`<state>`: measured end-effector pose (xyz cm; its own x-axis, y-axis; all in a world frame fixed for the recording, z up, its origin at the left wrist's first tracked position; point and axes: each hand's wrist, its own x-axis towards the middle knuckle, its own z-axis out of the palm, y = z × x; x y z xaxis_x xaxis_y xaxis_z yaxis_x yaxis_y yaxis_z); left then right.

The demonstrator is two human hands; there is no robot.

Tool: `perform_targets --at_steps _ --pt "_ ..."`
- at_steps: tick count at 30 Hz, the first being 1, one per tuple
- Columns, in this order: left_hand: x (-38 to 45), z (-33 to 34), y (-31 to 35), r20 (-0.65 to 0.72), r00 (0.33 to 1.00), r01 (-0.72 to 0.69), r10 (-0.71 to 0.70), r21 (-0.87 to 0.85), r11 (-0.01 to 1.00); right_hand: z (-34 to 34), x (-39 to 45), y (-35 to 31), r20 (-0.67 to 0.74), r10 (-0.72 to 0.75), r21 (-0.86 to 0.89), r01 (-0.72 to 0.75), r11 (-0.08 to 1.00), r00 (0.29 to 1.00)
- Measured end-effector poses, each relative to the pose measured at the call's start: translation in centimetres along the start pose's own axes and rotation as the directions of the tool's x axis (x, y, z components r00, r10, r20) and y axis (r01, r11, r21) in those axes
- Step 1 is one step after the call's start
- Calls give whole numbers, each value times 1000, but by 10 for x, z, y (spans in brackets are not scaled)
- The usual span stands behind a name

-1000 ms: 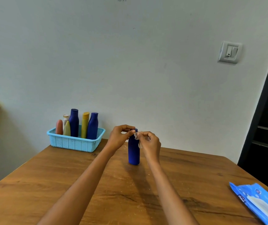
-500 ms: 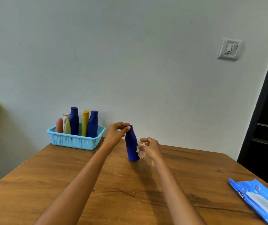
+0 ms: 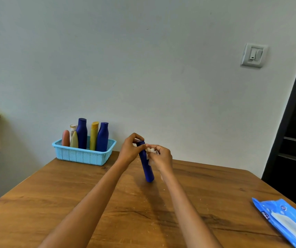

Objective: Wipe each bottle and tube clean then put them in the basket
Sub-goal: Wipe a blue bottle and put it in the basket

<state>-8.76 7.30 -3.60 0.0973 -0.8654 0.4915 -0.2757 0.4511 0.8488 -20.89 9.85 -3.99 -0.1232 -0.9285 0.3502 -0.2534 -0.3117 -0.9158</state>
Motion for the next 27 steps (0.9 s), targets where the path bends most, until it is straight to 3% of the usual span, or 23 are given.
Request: perform_targets --at_steps 3,9,12,15,18,21,24,27 --pt "1 -1 -3 -23 999 -27 27 -4 1000 -3 2 2 18 -2 -73 4 997 1000" --pt "4 -12 -7 82 997 7 2 -108 994 -9 5 26 54 173 -231 -156 960 983" --pt "4 -16 -5 161 987 11 10 -134 991 -12 8 22 -55 107 -86 -112 990 993" --pt "2 -17 1 220 975 13 19 -139 990 -15 8 4 -126 -17 49 23 999 992" --pt "0 -13 6 264 963 -22 58 -136 990 -13 8 -6 -91 -109 25 112 993 990" --pt "-3 -8 9 221 971 -67 88 -101 993 -8 9 -1 -35 -132 -85 128 988 991" --pt "-5 -6 9 186 977 -92 102 -60 994 -8 11 16 4 -76 -241 75 968 997" --pt "-5 -4 10 196 978 -72 76 -30 997 -7 11 35 82 109 -311 -79 947 991"
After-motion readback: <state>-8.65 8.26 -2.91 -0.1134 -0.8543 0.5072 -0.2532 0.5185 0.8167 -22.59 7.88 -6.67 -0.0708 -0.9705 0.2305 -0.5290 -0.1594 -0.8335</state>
